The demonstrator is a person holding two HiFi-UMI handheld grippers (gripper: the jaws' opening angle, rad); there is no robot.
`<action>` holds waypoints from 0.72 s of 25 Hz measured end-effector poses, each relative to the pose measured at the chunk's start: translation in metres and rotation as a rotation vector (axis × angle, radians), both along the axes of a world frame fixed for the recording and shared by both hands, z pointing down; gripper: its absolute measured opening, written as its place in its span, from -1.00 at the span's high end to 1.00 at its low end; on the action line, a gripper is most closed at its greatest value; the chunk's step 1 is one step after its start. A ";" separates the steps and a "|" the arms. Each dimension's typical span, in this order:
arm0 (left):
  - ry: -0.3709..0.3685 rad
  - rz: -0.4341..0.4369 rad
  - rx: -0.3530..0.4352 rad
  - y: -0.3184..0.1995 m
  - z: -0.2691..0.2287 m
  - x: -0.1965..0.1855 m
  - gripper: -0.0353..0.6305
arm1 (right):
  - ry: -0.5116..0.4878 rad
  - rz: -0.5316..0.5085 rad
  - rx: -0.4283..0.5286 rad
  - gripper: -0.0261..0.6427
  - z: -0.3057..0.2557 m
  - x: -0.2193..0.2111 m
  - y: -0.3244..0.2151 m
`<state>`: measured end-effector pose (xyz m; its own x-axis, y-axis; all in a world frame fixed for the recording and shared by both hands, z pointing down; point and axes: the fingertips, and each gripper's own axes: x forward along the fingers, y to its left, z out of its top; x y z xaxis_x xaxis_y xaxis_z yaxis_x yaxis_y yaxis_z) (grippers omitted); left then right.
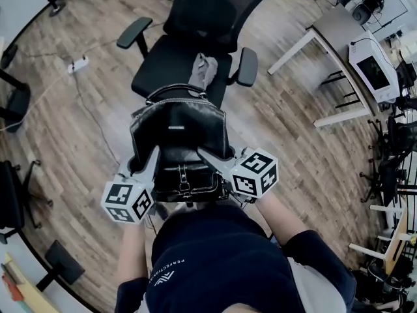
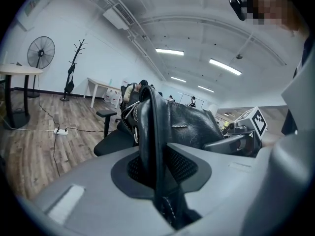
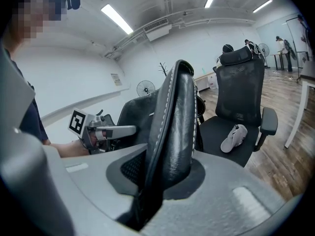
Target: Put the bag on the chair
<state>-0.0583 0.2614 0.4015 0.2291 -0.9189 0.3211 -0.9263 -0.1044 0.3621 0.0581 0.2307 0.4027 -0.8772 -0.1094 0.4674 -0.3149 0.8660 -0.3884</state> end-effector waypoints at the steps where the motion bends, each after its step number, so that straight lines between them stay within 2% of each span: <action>1: -0.004 -0.007 0.002 -0.009 0.000 -0.002 0.60 | -0.001 -0.004 0.003 0.74 0.000 -0.002 -0.010; 12: -0.047 -0.050 -0.002 -0.119 -0.014 -0.007 0.60 | -0.036 -0.047 0.018 0.74 -0.010 -0.009 -0.125; 18: -0.054 -0.054 0.003 -0.153 -0.013 0.001 0.62 | -0.042 -0.051 0.028 0.74 -0.007 -0.003 -0.161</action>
<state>-0.0574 0.1084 0.3882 0.1621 -0.9304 0.3287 -0.9486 -0.0552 0.3115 0.0552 0.0694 0.3952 -0.9007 -0.0768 0.4276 -0.2542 0.8913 -0.3755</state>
